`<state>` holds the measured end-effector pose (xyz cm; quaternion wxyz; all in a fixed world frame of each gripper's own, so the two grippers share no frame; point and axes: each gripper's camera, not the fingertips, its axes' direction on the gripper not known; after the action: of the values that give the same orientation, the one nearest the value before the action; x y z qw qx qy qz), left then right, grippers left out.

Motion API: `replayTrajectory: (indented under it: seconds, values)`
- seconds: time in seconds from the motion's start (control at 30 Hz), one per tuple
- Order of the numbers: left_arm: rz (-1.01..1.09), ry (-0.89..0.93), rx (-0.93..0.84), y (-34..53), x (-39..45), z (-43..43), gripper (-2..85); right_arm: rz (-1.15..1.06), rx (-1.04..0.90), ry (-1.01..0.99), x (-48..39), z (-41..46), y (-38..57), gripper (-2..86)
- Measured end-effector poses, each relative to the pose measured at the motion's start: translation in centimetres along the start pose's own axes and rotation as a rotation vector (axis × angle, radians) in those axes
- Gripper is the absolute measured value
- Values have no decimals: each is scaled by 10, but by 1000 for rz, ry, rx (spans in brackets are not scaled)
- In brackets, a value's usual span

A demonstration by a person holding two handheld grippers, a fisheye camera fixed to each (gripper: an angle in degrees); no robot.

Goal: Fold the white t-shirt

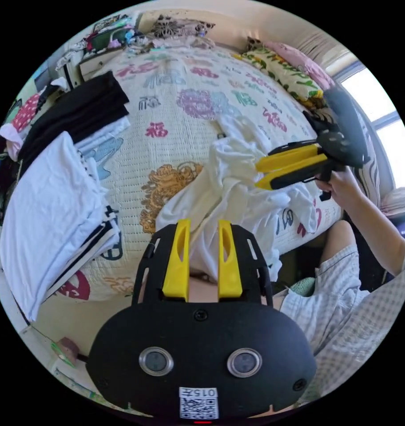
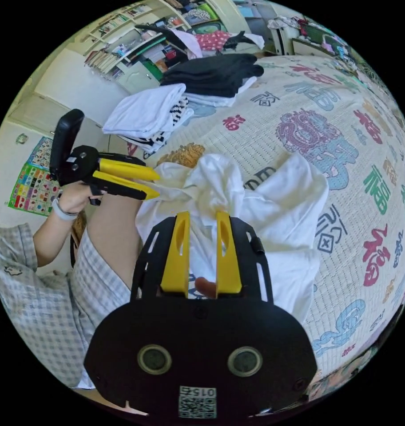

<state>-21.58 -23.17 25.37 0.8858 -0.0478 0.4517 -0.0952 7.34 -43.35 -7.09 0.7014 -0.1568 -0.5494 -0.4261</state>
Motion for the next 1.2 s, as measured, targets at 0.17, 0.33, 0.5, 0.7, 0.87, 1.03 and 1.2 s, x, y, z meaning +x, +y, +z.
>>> replayTrajectory:
  seconds: [0.17,0.33,0.5,0.7,0.87,1.03,1.2]
  values:
    - [50,11,159,6,17,-21,-1,144,252,-256,30,-66,36,3]
    - [141,130,427,6,43,-83,-6,199,545,-265,47,-201,126,-2]
    - [449,66,660,-7,139,-173,-7,104,769,-191,7,-314,199,-3]
    - [695,31,476,4,237,-123,-7,124,802,1,-40,-335,301,-2]
    - [552,146,58,-13,264,65,-6,549,536,-187,24,-206,377,-2]
    - [626,234,-207,-1,321,177,-5,749,530,-267,47,-157,442,-2]
    - [689,282,-202,-18,376,205,-1,723,611,-198,47,-192,473,-2]
